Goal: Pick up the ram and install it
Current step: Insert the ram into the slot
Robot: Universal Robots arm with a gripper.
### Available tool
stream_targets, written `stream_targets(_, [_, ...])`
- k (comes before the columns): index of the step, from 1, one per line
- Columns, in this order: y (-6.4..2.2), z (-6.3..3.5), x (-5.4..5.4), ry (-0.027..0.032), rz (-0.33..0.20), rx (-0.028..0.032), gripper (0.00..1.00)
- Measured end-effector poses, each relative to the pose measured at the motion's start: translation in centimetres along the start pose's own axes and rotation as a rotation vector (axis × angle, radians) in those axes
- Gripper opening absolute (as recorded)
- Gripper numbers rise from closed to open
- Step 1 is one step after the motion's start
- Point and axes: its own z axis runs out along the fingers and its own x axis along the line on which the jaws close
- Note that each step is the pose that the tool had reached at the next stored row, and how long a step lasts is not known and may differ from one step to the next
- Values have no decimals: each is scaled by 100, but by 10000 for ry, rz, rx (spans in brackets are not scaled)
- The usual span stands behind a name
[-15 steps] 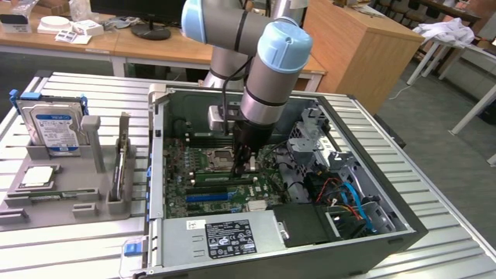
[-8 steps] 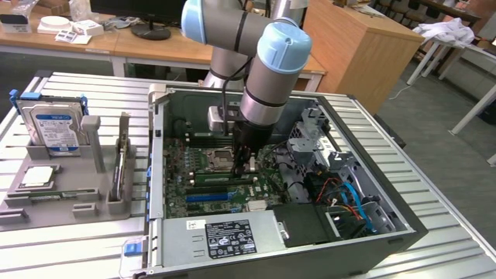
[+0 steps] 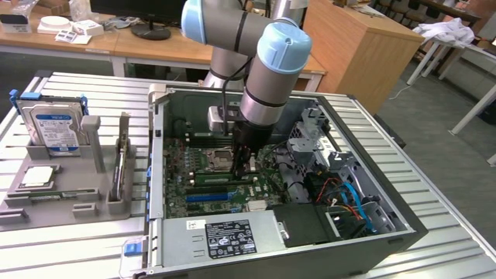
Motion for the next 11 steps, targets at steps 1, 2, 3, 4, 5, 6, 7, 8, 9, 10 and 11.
stream_targets(1, [0, 0, 0, 1, 0, 0, 25])
stream_targets(2, [0, 0, 0, 1, 0, 0, 25])
stream_targets(3, [0, 0, 0, 1, 0, 0, 25])
stream_targets(4, [0, 0, 0, 0, 0, 0, 25])
stream_targets(5, [0, 0, 0, 1, 0, 0, 25])
stream_targets(6, [0, -3, 0, 1, 0, 0, 25])
stream_targets(7, [0, -9, 0, 2, 0, 0, 25])
stream_targets(8, [1, -20, -1, 1, 0, -1, 25])
stream_targets(9, [2, -35, -1, 1, 0, 0, 25])
stream_targets(10, [3, -57, -2, 2, 0, -1, 25])
stream_targets(11, [4, -82, -3, 2, 0, 0, 25])
